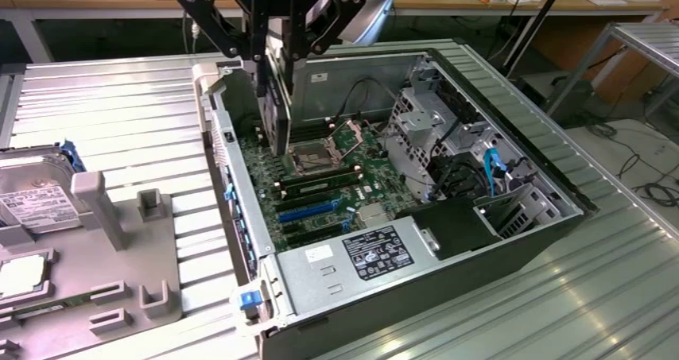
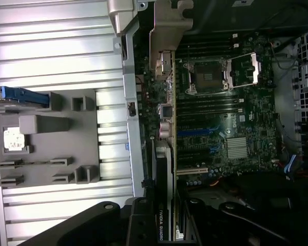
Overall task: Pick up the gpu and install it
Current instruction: 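Pick up the gpu and move the gpu toward the slot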
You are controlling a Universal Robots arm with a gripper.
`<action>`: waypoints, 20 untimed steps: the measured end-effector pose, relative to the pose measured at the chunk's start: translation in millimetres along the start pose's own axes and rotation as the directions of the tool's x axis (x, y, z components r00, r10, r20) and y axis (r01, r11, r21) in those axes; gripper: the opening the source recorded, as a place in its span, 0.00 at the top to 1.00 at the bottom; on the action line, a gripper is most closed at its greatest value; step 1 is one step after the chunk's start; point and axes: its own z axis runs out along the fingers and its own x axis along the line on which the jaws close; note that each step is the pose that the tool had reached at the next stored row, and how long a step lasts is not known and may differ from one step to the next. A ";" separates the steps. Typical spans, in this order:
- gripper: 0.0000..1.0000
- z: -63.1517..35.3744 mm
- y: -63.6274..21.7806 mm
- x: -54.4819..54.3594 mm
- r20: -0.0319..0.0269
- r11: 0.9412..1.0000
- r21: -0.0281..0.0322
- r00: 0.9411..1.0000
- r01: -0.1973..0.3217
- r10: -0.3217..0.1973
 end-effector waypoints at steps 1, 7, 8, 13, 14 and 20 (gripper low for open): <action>0.73 0.1 0.1 -0.9 0.000 1.000 0.000 1.000 0.000 0.000; 0.73 0.3 0.9 -10.7 0.000 1.000 0.000 1.000 0.000 0.000; 0.73 0.4 1.1 -13.3 0.000 1.000 0.000 1.000 0.000 0.000; 0.73 0.6 1.8 -21.7 0.000 1.000 0.000 1.000 0.000 0.000; 0.73 0.7 1.9 -23.0 0.000 1.000 0.000 1.000 0.000 0.000; 0.73 0.7 2.3 -27.4 0.000 1.000 0.000 1.000 0.000 0.000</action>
